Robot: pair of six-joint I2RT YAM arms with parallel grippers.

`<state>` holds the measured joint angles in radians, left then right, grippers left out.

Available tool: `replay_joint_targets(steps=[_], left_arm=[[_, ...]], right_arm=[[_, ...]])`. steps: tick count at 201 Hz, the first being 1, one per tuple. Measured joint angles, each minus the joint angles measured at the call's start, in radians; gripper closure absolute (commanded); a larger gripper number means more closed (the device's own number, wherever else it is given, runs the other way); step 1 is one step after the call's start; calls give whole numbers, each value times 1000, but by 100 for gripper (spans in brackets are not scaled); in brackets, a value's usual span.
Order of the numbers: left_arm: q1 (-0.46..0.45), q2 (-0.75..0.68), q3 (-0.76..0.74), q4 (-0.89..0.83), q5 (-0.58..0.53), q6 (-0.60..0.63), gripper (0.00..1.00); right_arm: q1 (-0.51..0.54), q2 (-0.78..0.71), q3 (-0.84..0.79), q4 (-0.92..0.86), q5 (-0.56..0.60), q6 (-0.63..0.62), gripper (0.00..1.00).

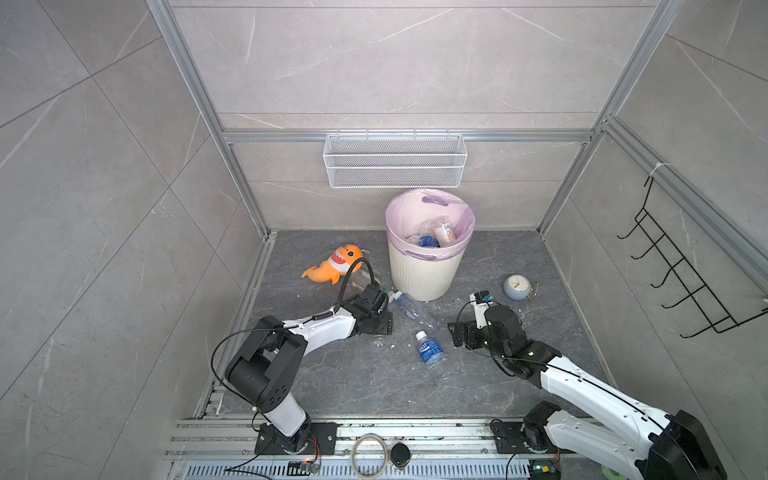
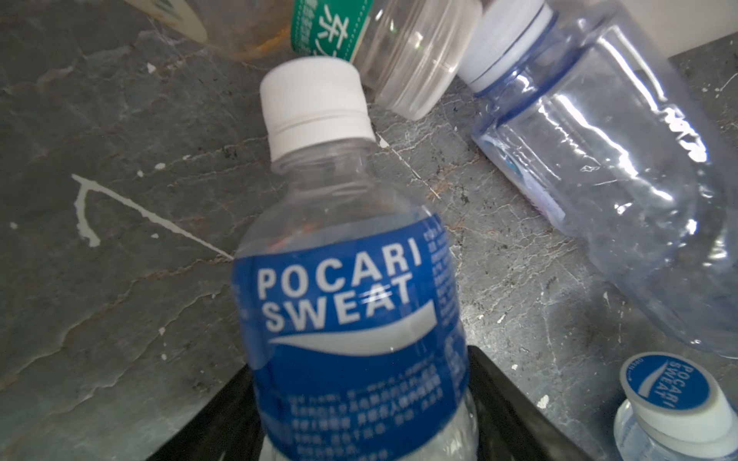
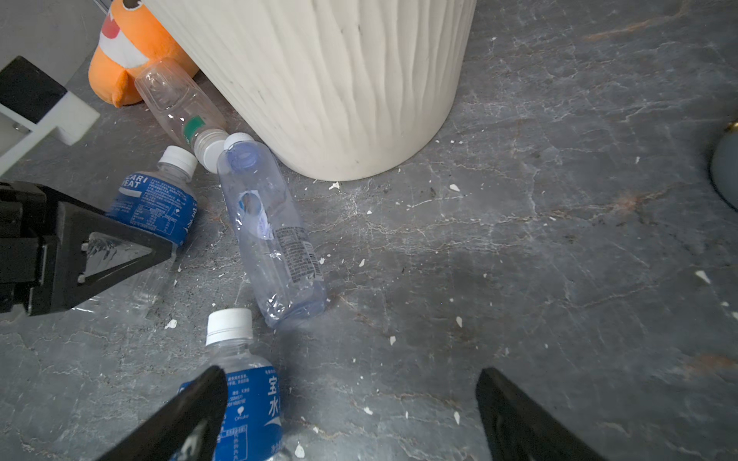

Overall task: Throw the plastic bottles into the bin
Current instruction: 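Lower the left gripper onto the large Pocari Sweat bottle and close it, then lift the Pocari Sweat bottle with the left gripper and carry it over the bin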

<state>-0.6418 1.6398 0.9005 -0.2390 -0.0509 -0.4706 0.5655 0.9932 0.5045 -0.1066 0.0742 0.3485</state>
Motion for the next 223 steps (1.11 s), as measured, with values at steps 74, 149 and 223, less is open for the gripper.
replay_joint_targets(steps=[74, 149, 223], left_arm=[[0, -8, -11, 22, 0, -2, 41], [0, -172, -152, 36, 0, 4, 42], [-5, -441, -305, 76, -6, 14, 42]], right_arm=[[0, 1, 0, 0, 0, 0, 1], [0, 1, 0, 0, 0, 0, 1], [0, 1, -2, 0, 0, 0, 1]])
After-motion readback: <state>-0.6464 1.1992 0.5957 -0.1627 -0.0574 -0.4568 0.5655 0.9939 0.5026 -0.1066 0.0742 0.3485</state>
